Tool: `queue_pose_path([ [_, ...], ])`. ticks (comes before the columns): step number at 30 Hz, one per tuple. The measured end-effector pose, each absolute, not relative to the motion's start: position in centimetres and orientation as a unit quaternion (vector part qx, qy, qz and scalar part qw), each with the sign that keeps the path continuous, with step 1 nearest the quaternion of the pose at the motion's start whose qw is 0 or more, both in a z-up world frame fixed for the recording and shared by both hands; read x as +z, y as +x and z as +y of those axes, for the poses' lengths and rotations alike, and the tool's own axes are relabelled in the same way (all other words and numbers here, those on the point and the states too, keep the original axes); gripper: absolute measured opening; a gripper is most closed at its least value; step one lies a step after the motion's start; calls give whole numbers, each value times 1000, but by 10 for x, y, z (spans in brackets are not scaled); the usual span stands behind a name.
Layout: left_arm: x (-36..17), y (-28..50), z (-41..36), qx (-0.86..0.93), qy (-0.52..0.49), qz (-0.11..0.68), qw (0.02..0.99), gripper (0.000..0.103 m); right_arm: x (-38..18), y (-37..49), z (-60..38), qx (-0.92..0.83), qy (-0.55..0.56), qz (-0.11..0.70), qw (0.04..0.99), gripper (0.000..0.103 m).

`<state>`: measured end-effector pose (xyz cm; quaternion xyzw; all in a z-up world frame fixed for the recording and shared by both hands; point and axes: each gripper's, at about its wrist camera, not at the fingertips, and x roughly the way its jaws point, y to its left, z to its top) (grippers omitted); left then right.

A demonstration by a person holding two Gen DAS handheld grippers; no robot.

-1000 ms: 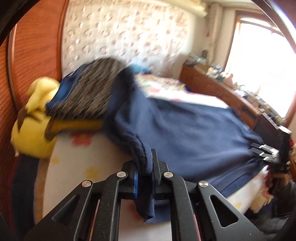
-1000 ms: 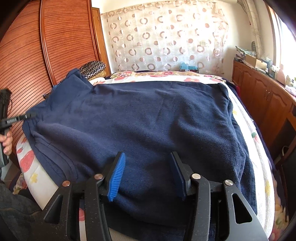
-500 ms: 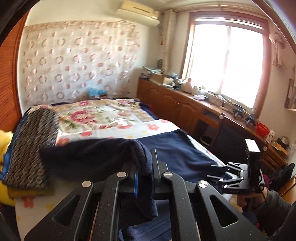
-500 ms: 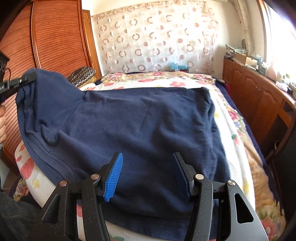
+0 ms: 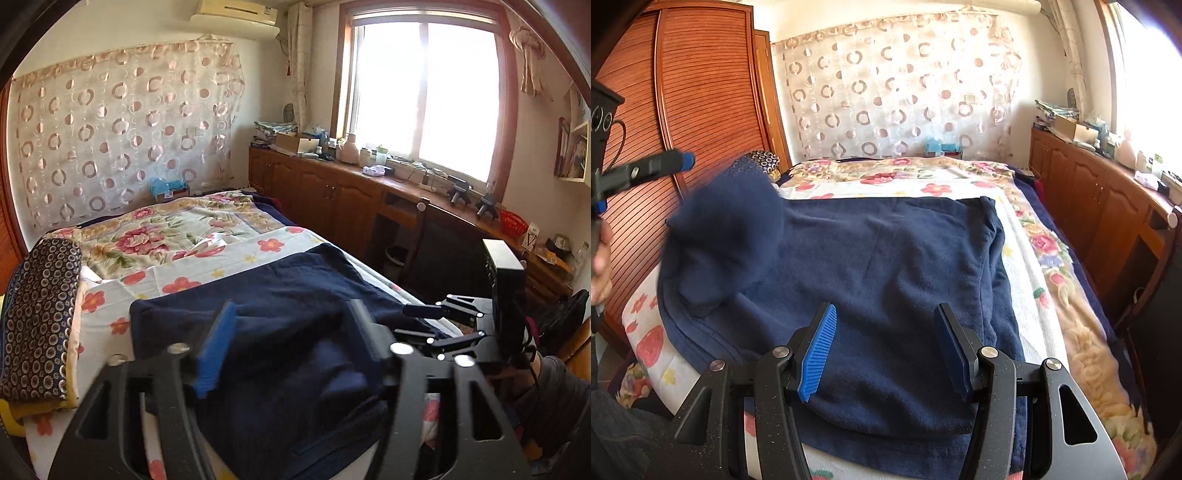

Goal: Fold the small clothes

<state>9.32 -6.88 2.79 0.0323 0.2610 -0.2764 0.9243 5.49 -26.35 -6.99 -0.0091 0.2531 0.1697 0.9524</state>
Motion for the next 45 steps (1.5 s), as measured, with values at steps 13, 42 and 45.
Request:
queue_pose_path([
  [13, -21, 80, -9, -194, 18, 288, 938, 79, -71, 88, -238, 194, -58, 270, 941, 57],
  [42, -52, 77, 2, -184, -11, 317, 930, 79, -40, 110, -209, 261, -123, 242, 926, 7],
  [45, -51, 75, -1, -187, -11, 314, 931, 79, -28, 97, -215, 258, -119, 224, 932, 7],
])
